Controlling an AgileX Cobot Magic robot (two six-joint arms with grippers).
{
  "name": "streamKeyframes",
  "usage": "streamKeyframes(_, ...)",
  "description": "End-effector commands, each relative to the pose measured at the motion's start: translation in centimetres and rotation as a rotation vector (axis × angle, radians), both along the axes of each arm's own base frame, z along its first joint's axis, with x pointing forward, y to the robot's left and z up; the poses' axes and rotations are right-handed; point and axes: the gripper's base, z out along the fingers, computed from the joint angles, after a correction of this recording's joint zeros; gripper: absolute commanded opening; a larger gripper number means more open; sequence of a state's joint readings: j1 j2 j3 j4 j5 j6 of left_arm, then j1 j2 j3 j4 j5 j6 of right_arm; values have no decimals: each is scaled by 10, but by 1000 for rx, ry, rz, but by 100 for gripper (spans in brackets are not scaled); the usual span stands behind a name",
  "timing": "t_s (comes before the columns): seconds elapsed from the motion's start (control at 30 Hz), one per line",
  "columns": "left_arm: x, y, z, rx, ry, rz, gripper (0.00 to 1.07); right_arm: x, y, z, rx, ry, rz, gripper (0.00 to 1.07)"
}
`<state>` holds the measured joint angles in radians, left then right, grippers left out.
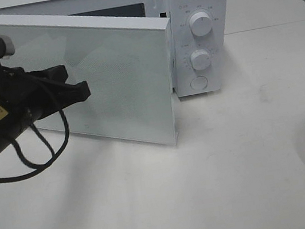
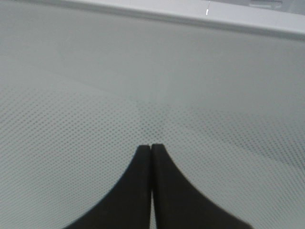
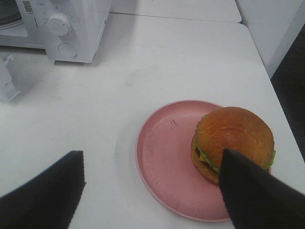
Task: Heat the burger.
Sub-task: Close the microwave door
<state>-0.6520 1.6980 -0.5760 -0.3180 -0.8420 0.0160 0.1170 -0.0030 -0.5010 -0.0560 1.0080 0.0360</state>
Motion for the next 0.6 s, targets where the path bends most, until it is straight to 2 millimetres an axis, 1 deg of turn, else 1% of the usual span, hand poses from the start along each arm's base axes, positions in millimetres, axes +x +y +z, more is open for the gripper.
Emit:
streamKeyframes(0.03,8,-15,3,5,-7,6,0,-4,-1,0,-5,-48,-9,76)
streamKeyframes(0.07,12,-24,6,5,-20,5,0,-4,-1,0,-5,-48,-9,76)
streamKeyframes(0.1,12,-24,6,5,-20,5,0,-4,-1,0,-5,-48,-9,76)
streamKeyframes(0.17,18,-36,8,-2,-26,27,0,-4,-1,0,-5,-48,-9,76)
streamKeyframes(0.2,18,-36,8,-2,-26,27,0,-4,-1,0,-5,-48,-9,76)
streamKeyframes(0.27,26,-45,7,-5,-25,65,0,-4,-1,0,-5,-48,-9,76)
streamKeyframes(0.37,32,-50,7,-6,-21,81,0,-4,-1,0,-5,-48,-9,76)
streamKeyframes(0.43,42,-59,7,0,-8,93,0,-4,-1,0,-5,-48,-9,76)
streamKeyframes(0.5,44,-62,7,4,-4,90,0,-4,-1,0,-5,-48,-9,76)
streamKeyframes(0.53,50,-68,6,10,-7,86,0,-4,-1,0,-5,-48,-9,76)
streamKeyframes(0.57,50,-68,6,10,-7,86,0,-4,-1,0,-5,-48,-9,76)
streamKeyframes(0.6,56,-73,8,5,-17,85,0,-4,-1,0,-5,-48,-9,76)
